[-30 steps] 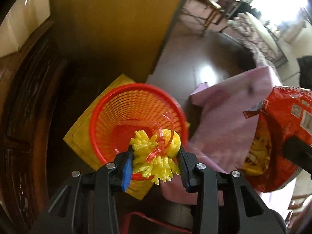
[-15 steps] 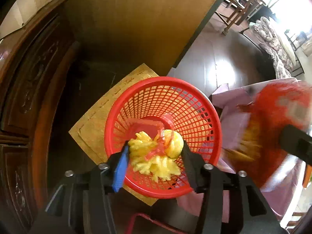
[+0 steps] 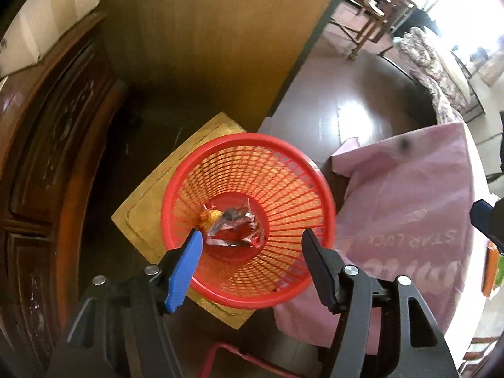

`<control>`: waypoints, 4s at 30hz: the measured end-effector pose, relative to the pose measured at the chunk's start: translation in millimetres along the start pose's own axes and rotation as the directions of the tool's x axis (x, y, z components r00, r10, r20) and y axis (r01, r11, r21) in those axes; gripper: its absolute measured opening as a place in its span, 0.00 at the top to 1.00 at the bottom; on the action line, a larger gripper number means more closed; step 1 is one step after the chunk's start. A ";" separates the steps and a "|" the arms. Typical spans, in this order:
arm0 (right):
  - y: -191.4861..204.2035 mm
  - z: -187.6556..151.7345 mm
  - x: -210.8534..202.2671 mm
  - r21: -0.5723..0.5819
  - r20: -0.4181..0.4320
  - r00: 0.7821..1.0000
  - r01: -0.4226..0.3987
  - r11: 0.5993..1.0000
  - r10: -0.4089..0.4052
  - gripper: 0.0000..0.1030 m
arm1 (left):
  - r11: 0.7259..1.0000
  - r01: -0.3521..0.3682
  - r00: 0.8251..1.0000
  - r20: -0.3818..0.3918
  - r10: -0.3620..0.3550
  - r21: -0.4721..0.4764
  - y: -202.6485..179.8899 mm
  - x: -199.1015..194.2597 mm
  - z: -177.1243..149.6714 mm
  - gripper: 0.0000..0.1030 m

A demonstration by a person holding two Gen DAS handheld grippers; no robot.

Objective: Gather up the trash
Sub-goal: 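Withdraw both open tools from the wastebasket back toward the table, then grasp the orange medicine box with the left tool and lift it, then hold the orange box in the left tool while the right tool grasps the milk carton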

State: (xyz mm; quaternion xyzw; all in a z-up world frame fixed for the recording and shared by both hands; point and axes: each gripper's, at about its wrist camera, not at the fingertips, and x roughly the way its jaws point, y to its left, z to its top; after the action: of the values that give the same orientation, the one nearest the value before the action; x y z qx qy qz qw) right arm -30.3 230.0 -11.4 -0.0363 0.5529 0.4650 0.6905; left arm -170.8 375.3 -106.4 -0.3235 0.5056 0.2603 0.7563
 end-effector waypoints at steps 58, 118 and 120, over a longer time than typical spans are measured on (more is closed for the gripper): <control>-304.7 -165.5 -287.4 0.534 0.394 0.695 0.360 0.765 -0.602 0.16 | 0.890 0.304 0.929 -0.311 -0.199 0.340 -449.1 12.4 -98.6 0.16; -320.8 -159.1 -258.2 0.511 0.327 0.782 0.326 0.795 -0.530 0.14 | 0.818 0.138 0.987 -0.004 -0.163 0.558 -416.5 -11.1 -97.6 0.48; -323.9 -155.5 -249.2 0.510 0.300 0.794 0.334 0.792 -0.528 0.18 | 0.821 0.174 0.982 -0.036 -0.185 0.544 -412.8 -9.1 -93.4 0.48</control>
State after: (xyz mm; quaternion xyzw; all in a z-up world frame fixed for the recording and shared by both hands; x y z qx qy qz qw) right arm 88.1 -190.7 -23.1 0.0919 0.4521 0.1521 0.8741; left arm 67.9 33.9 -30.7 -0.1387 0.5188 0.0365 0.8428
